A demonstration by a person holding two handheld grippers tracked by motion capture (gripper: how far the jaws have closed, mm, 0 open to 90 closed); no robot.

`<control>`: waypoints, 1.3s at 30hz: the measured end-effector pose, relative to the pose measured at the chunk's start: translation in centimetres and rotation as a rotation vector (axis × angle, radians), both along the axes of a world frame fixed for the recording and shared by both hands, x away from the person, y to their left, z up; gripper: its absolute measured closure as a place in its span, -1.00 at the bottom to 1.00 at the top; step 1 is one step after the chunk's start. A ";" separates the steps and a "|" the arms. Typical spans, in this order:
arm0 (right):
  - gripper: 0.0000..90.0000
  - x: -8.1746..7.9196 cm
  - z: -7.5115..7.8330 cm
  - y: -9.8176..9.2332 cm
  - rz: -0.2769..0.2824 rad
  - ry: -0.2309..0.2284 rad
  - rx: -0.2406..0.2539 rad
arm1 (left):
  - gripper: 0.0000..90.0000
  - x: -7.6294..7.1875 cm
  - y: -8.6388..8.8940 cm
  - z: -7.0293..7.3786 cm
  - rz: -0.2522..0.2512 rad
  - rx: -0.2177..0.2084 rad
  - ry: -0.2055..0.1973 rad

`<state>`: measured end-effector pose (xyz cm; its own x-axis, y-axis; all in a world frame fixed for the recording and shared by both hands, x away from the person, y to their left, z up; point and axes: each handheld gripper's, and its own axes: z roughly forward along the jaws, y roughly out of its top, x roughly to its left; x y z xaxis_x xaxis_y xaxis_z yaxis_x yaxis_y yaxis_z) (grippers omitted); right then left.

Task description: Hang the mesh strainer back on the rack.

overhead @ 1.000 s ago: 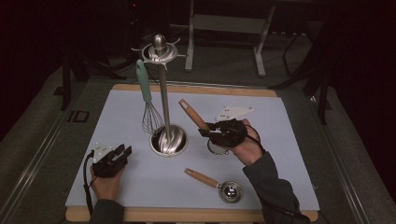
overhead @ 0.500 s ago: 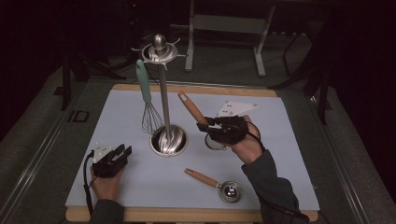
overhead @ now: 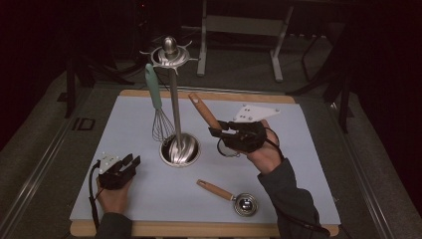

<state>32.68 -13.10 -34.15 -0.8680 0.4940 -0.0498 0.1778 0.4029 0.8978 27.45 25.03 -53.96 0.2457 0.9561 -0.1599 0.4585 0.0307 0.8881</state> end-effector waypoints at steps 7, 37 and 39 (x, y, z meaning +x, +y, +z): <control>0.58 -0.2 0.8 0.2 0.005 -0.020 0.012 | 0.44 0.0 0.0 0.0 -0.001 0.000 0.000; 0.58 -0.8 4.3 0.7 0.035 -0.085 0.091 | 0.44 0.0 0.0 0.0 -0.001 0.001 0.001; 0.58 -0.8 4.5 0.8 0.037 -0.091 0.096 | 0.44 0.0 0.0 0.0 -0.001 0.001 0.001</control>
<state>31.90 -12.27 -29.63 -0.8796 0.4684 -0.0831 0.0809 0.3194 0.9442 27.46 25.02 -53.97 0.2465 0.9559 -0.1596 0.4596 0.0296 0.8876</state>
